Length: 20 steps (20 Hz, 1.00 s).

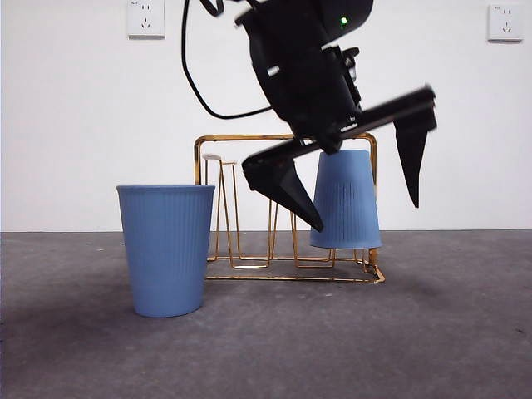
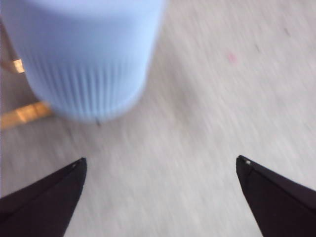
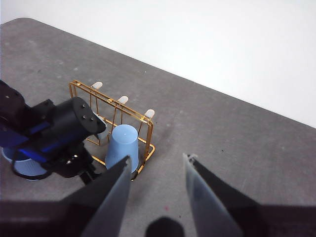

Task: Pick up cup 1,put cup 1 in the cup rack,pick up cup 2,put cup 2 in the cup rack

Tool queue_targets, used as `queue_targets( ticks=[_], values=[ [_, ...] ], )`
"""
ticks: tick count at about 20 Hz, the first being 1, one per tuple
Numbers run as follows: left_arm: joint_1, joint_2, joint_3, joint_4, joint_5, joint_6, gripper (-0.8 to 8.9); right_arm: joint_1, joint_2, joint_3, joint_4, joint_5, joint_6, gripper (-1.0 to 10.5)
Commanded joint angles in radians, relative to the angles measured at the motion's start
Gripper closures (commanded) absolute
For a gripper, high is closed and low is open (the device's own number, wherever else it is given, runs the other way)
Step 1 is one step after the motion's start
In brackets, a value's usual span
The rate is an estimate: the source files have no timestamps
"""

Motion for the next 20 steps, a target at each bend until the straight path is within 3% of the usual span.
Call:
queue_targets(
  ticks=[1,5,11,15,20],
  values=[
    [-0.008,-0.036,-0.002,-0.070,0.013,-0.013,3.07,0.000,0.000,-0.003,0.002,-0.001,-0.004,7.6],
    [-0.009,-0.130,-0.002,-0.171,0.015,0.005,3.11,0.000,0.003,-0.003,-0.008,-0.011,0.006,7.6],
    [-0.011,-0.426,-0.002,-0.126,0.009,0.051,3.11,0.000,0.062,-0.003,-0.046,-0.053,0.050,7.6],
    [-0.011,-0.661,-0.002,-0.184,-0.095,0.119,3.11,0.000,0.144,-0.003,-0.030,-0.225,0.077,7.6],
    [-0.011,-0.922,-0.002,-0.386,-0.293,0.176,3.11,0.000,0.335,-0.003,0.051,-0.370,0.077,7.6]
  ],
)
